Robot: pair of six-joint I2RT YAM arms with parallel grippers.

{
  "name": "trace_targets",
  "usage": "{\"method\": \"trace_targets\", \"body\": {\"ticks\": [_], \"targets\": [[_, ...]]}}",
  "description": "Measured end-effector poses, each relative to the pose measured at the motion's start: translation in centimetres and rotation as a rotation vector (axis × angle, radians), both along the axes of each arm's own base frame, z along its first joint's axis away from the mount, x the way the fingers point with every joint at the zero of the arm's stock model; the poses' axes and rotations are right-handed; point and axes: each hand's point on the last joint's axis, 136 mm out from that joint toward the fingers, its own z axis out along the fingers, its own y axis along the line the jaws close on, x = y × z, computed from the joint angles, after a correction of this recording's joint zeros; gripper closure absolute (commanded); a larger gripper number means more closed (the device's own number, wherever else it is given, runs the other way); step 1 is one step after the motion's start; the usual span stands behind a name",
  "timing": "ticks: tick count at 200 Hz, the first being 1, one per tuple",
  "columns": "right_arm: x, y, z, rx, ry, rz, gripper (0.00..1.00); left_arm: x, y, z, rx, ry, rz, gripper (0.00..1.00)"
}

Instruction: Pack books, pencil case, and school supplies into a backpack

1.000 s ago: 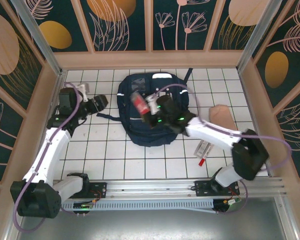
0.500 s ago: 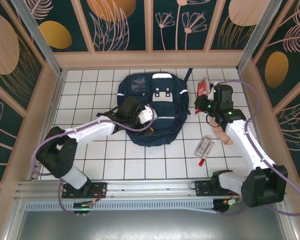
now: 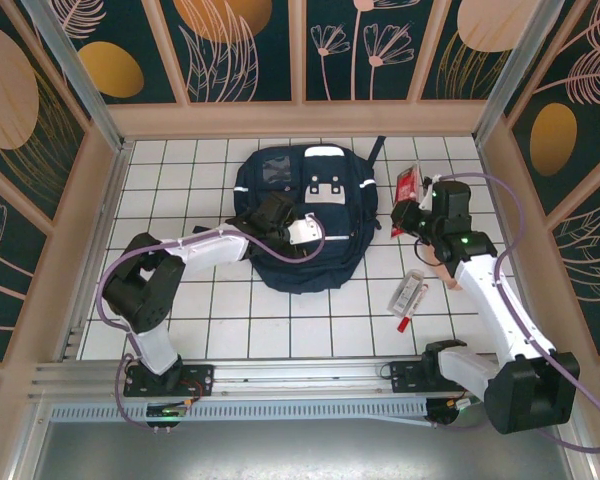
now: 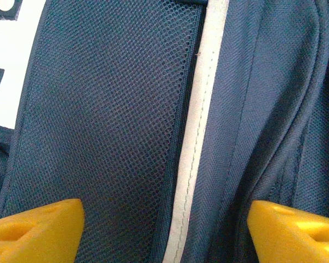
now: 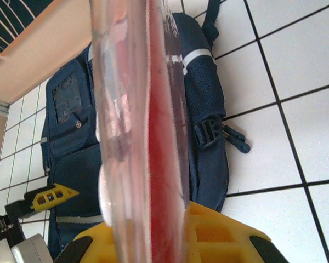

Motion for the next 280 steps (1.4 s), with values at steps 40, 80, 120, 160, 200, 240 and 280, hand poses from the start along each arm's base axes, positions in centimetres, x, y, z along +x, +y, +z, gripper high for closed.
{"method": "trace_targets", "body": {"ticks": [40,80,120,160,200,240,280], "targets": [[-0.4,0.5,-0.5,0.017,0.015,0.027,1.00,-1.6,0.8,-0.5,0.015,0.000,-0.051,0.18],[-0.3,1.1,-0.6,0.037,0.024,0.055,1.00,-1.9,1.5,-1.7,0.050,-0.019,-0.058,0.46],[-0.3,1.8,-1.0,0.063,0.039,0.090,1.00,0.0,0.3,-1.8,0.077,0.015,-0.019,1.00],[-0.9,2.5,-1.2,0.091,0.056,0.124,1.00,0.9,-0.6,1.9,-0.027,0.056,0.082,1.00],[-2.7,3.9,-1.2,0.155,0.107,0.209,1.00,1.8,-1.8,9.3,-0.193,0.068,0.173,1.00],[-3.9,5.7,-1.1,0.254,0.175,0.245,1.00,1.7,-1.9,13.6,-0.322,0.100,0.248,1.00],[-4.7,9.7,-2.6,0.400,0.277,0.249,1.00,2.6,-2.2,16.9,-0.447,0.157,0.373,1.00]]}}
